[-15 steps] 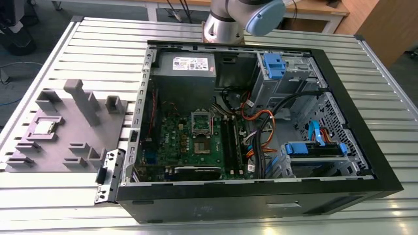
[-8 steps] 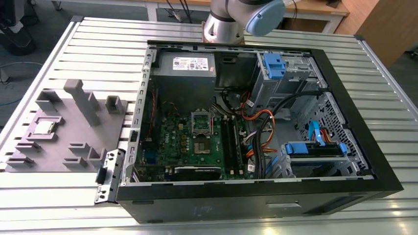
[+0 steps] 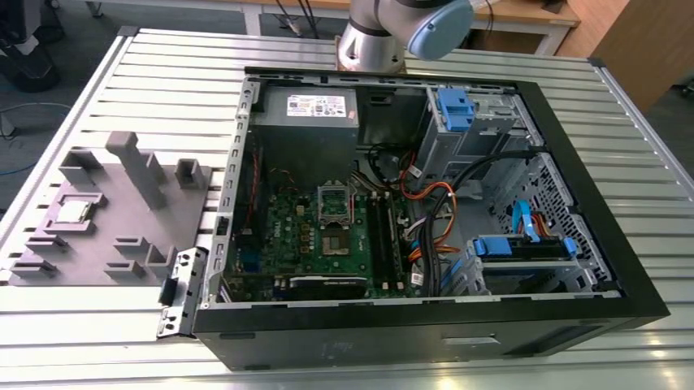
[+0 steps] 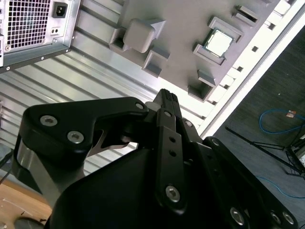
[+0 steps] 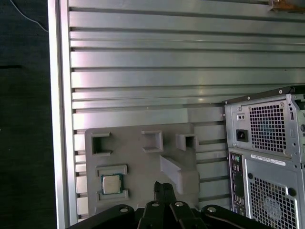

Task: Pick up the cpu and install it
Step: 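Reach for the cpu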

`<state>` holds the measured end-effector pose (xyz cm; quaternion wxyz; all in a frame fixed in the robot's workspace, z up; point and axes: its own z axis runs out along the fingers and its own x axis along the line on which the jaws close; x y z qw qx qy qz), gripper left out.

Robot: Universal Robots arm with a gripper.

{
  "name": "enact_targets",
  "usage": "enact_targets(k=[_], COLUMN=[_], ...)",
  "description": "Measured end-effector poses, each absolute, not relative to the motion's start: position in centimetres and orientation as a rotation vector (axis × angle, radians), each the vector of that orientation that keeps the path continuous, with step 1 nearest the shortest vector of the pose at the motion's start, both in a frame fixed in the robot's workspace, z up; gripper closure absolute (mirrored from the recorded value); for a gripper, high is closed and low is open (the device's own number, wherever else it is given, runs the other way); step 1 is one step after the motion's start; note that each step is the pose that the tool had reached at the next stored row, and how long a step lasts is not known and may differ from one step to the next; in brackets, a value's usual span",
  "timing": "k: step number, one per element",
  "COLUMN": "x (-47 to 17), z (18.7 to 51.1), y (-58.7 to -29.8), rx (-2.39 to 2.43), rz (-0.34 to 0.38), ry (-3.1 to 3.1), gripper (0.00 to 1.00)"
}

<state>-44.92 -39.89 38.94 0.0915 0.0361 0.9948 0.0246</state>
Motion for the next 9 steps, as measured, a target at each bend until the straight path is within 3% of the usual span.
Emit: enact_targets(k=[9], x=[-44.87], z=[38.92], y=[-39.89], rx=[0.11], rz=[0.075], ry=[3.0], gripper=[0.89])
